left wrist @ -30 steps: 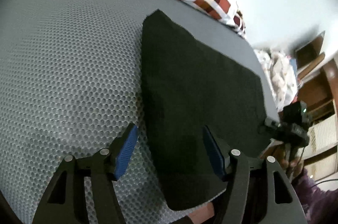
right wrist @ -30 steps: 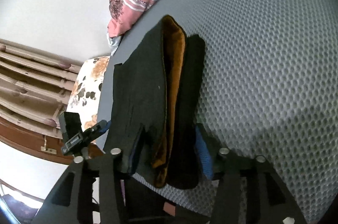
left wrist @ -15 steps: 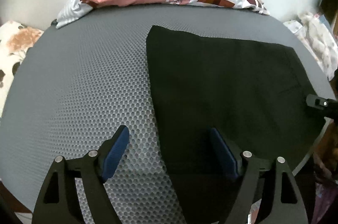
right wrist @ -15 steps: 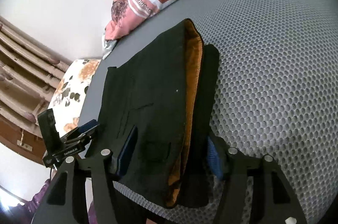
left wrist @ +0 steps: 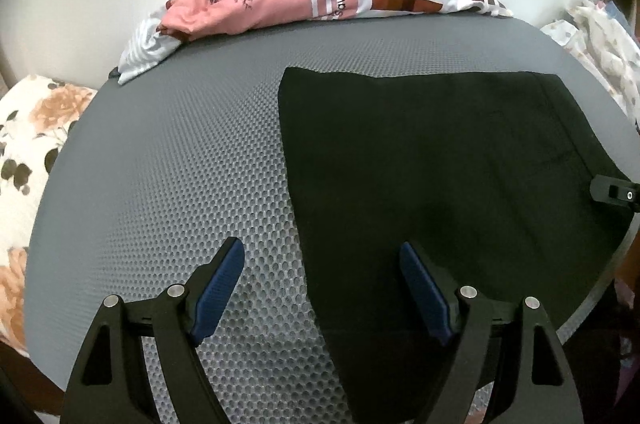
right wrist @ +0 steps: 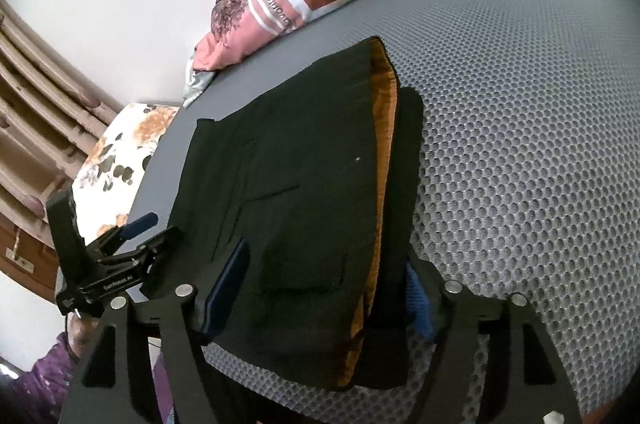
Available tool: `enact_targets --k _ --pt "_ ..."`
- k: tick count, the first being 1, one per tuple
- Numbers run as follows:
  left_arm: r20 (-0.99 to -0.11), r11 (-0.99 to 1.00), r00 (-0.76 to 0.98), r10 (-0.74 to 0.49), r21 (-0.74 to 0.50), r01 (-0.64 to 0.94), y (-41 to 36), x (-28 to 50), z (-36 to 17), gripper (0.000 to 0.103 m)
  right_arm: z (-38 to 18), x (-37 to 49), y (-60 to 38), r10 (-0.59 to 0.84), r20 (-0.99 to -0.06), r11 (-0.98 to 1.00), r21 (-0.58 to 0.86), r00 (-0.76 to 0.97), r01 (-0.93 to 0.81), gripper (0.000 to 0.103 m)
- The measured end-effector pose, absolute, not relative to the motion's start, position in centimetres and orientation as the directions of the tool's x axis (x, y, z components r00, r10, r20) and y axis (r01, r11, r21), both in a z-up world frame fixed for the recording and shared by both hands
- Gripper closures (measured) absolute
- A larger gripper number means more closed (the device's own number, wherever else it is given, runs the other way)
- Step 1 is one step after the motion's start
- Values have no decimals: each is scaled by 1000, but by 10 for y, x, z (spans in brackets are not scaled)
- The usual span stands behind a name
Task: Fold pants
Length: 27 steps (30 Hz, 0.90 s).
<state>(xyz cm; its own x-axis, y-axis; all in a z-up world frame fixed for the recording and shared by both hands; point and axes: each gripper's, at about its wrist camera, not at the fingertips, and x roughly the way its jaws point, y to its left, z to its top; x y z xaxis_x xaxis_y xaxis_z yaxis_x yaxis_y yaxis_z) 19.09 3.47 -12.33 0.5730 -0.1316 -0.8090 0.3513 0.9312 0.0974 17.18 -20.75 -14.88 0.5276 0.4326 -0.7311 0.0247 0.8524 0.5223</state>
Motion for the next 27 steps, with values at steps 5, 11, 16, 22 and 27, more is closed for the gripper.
enact_targets --k 5,11,16,22,27 --pt "-804 931 581 -127 105 350 33 190 -123 23 -148 171 -204 426 -736 861 508 526 12 26" --pt "-810 926 573 -125 112 360 31 188 -125 23 -148 169 -206 438 -727 853 522 528 11 26" --pt "-807 922 578 -120 125 366 28 187 -126 23 -149 170 -211 459 -723 842 540 517 7 25" --pt "-813 916 566 -138 113 385 27 188 -127 21 -148 176 -221 513 -714 812 584 476 2 24" --pt "-845 906 472 -251 -34 421 33 197 -130 23 -148 181 -226 547 -715 794 608 435 1 24"
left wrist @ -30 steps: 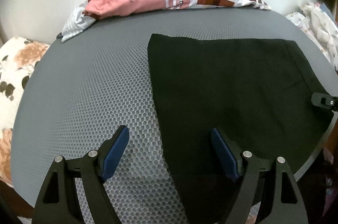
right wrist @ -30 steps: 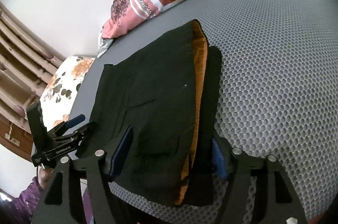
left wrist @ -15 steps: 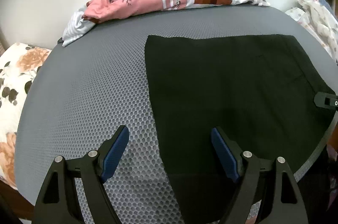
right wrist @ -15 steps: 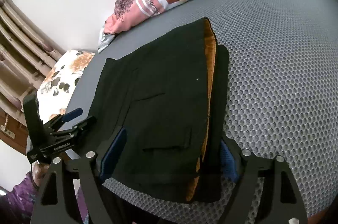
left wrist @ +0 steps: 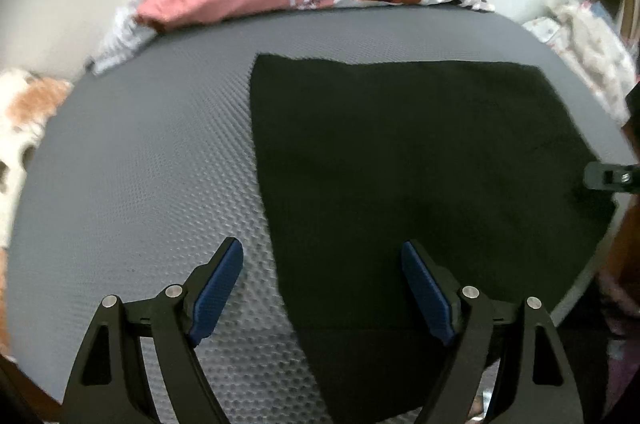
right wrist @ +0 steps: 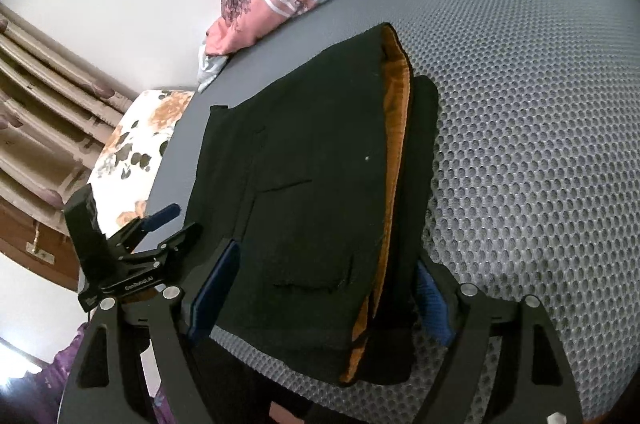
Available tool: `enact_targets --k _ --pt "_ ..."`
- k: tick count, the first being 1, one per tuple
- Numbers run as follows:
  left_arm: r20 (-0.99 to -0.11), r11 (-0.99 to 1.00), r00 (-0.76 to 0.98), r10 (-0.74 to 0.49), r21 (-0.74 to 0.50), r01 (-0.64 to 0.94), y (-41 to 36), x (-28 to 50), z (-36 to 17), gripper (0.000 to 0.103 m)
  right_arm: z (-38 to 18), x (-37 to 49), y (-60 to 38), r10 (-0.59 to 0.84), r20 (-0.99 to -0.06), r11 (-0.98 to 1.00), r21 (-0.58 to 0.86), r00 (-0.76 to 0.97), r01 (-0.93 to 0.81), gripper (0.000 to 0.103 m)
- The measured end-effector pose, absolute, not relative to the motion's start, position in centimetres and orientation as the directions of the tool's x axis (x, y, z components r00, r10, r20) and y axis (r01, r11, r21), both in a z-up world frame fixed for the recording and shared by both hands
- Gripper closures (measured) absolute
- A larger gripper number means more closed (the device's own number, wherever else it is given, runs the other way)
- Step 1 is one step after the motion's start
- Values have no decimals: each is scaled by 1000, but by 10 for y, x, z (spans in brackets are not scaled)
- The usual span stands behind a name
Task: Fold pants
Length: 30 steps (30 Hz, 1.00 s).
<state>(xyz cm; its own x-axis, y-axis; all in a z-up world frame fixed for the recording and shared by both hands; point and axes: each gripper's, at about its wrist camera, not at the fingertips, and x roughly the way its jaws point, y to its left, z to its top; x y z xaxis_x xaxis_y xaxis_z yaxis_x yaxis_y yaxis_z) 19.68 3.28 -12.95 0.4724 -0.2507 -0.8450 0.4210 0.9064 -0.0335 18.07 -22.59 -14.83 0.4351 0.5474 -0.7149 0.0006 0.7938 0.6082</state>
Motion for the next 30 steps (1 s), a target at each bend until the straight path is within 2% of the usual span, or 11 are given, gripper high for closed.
enact_targets --k 4,6,7,10,17,19,24,27,28,29,30 --pt "-859 890 379 -344 -171 422 39 207 -133 41 -148 192 -225 561 -723 794 607 404 -16 24" --pt "-860 879 368 -352 -169 446 37 207 -131 48 -148 197 -224 560 -732 801 598 388 -29 36" --pt "-858 875 363 -364 -182 447 39 209 -129 60 -149 199 -225 540 -752 818 574 379 -26 52" --pt "-840 861 326 -433 -278 426 54 221 -126 83 -153 203 -235 574 -735 787 617 360 5 67" --pt "-824 838 292 -486 -345 423 65 230 -130 84 -157 196 -241 626 -695 743 669 353 0 70" --pt "-823 831 258 -506 -384 403 71 241 -133 72 -157 196 -242 628 -702 746 666 337 -2 64" --pt "-842 806 225 -491 -341 484 58 253 -132 36 -155 201 -237 653 -687 727 686 320 -12 50" --pt "-839 796 240 -489 -316 516 48 260 -133 37 -152 207 -231 642 -695 741 671 323 -29 49" --pt "-835 804 254 -487 -315 505 48 263 -133 52 -152 208 -230 637 -699 746 666 324 -31 52" --pt "-832 811 265 -488 -320 490 49 266 -133 60 -152 209 -229 619 -716 764 644 322 -36 63" --pt "-818 805 253 -517 -363 470 55 270 -134 71 -152 210 -229 613 -723 770 637 320 -37 65"
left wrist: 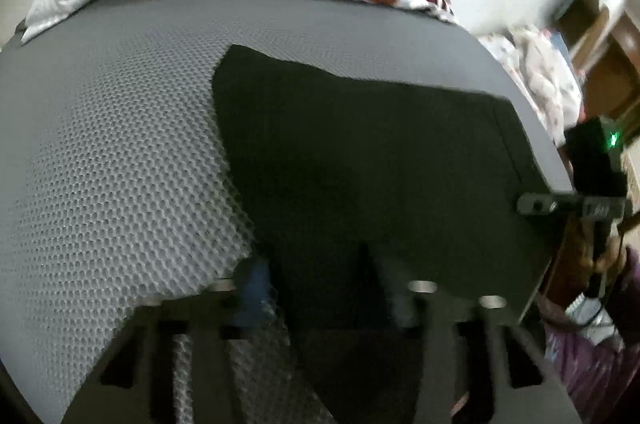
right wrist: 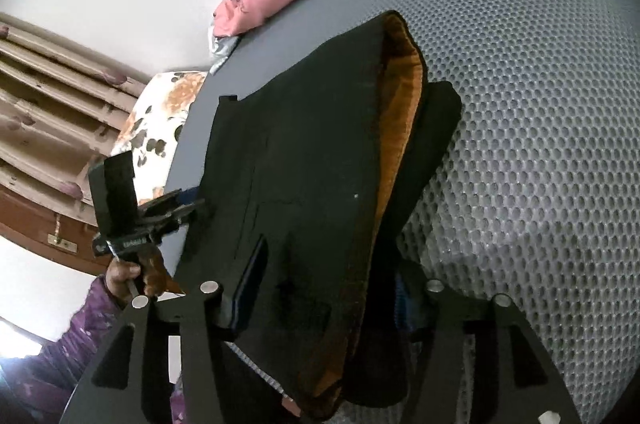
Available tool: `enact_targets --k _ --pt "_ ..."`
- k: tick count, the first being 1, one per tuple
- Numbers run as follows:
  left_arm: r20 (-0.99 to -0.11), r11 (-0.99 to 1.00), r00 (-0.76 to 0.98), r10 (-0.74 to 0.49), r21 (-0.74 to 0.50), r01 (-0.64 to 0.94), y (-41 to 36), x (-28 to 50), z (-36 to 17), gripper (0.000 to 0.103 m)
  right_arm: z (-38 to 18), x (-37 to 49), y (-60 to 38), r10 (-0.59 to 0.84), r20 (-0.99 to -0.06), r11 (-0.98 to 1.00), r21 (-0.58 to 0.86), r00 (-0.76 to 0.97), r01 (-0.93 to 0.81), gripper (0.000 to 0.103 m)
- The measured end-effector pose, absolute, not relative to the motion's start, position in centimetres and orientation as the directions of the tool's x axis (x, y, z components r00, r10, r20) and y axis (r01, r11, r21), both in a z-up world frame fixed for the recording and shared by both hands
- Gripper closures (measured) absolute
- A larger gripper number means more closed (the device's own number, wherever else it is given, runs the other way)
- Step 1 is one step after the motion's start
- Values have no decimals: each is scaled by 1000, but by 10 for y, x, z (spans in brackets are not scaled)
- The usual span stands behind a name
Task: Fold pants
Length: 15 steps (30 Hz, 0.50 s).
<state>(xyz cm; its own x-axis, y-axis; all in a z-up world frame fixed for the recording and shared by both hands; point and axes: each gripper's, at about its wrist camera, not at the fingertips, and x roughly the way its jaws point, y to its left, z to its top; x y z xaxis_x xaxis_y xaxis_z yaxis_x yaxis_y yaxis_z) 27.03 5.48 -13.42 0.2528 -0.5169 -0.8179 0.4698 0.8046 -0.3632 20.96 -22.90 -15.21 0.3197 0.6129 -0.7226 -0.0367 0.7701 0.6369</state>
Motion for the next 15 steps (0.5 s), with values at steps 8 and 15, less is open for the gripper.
enact_targets --k 8,15 --pt "-741 785 303 -599 -468 406 78 266 -129 88 -146 209 -229 678 -641 692 722 359 -17 76" --pt "-703 803 391 -594 -495 331 121 292 -112 90 -142 243 -197 697 -622 683 728 357 -66 77"
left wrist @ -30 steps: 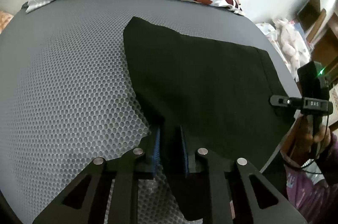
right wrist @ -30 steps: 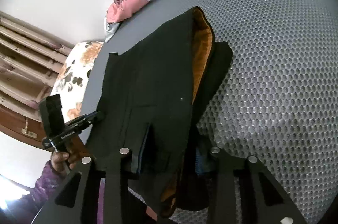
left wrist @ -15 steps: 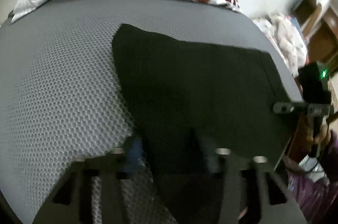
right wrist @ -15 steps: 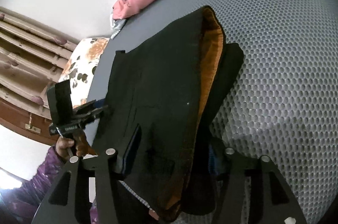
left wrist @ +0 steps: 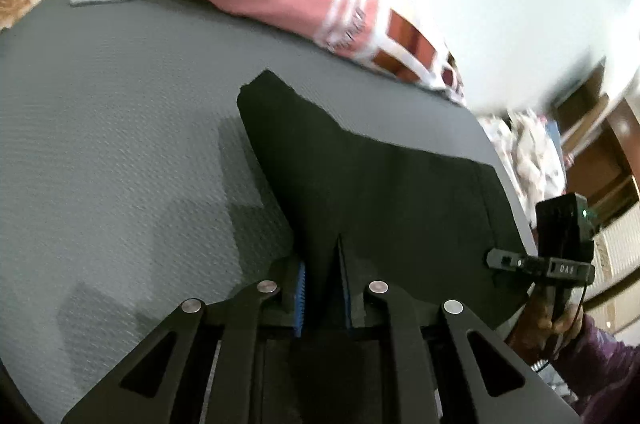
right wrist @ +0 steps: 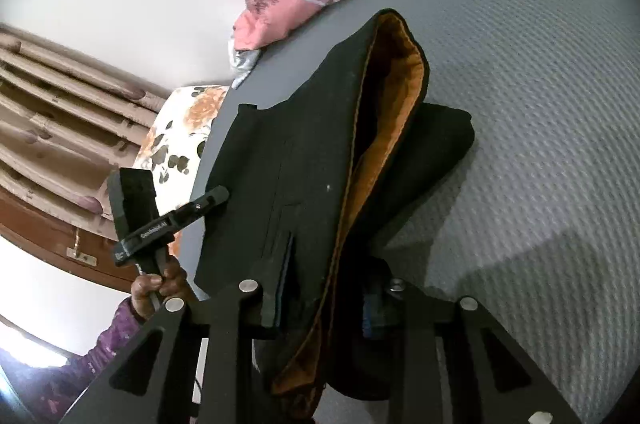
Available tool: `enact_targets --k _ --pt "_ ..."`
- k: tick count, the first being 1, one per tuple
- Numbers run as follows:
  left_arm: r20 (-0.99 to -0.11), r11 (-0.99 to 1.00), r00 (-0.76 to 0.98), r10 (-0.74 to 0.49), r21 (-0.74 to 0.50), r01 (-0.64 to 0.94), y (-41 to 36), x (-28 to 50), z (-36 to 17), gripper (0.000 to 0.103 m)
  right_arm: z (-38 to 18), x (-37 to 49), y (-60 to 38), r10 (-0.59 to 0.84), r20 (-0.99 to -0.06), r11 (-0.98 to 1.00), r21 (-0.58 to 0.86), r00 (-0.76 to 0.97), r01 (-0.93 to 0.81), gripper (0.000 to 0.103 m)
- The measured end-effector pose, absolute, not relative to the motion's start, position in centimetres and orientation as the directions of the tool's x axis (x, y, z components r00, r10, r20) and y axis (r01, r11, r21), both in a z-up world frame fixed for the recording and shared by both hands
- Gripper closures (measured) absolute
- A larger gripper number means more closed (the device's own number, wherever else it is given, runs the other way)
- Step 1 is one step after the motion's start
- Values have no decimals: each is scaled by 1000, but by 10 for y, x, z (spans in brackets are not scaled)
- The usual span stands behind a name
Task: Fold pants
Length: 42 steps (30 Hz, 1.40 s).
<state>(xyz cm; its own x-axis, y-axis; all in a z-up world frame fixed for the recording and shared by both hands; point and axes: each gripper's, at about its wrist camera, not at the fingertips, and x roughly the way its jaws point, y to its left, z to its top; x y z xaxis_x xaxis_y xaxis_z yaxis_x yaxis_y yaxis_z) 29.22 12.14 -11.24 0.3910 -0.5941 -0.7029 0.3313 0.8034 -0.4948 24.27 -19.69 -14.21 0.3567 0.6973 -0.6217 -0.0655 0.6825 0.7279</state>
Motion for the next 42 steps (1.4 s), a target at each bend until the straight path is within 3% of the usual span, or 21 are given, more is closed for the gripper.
enact_targets --k 10,17,20,21,23,25,26,29,30,34,38,42 --pt "-700 881 536 -472 -402 250 174 382 -89 90 -139 360 -124 702 -611 697 696 367 -174 78" --pt "-743 934 567 -356 -293 202 193 419 -112 86 -153 409 -99 661 -648 739 649 379 -182 78" --pt "-750 974 622 -226 -163 157 189 416 -121 57 -161 411 -101 629 -672 766 622 391 -164 76" --pt "-750 987 643 -156 -104 120 187 414 -122 44 -162 411 -99 613 -684 779 608 396 -155 69" --pt "-728 993 677 -112 -66 94 184 408 -120 39 -162 411 -96 596 -694 790 597 404 -140 61" --pt "-717 998 695 -55 -27 51 181 402 -116 27 -153 406 -95 547 -719 821 560 429 -110 58" --pt "-740 1000 672 -26 -14 23 179 399 -112 25 -144 401 -94 510 -724 844 526 464 -107 58" --pt "-682 1000 731 -17 -22 2 175 379 -89 22 -115 385 -91 440 -713 880 463 546 -106 57" --pt "-663 1000 748 -9 -19 -6 172 372 -82 13 -107 379 -91 438 -697 881 459 567 -116 54" --pt "-589 999 808 -8 -45 -23 165 351 -53 3 -84 356 -78 380 -689 917 369 617 -153 31" --pt "-547 993 832 97 3 -114 154 337 -27 0 -78 340 -60 319 -710 947 269 628 -176 30" --pt "-519 983 838 172 30 -183 145 323 -7 0 -70 325 -64 346 -704 936 309 621 -171 29"
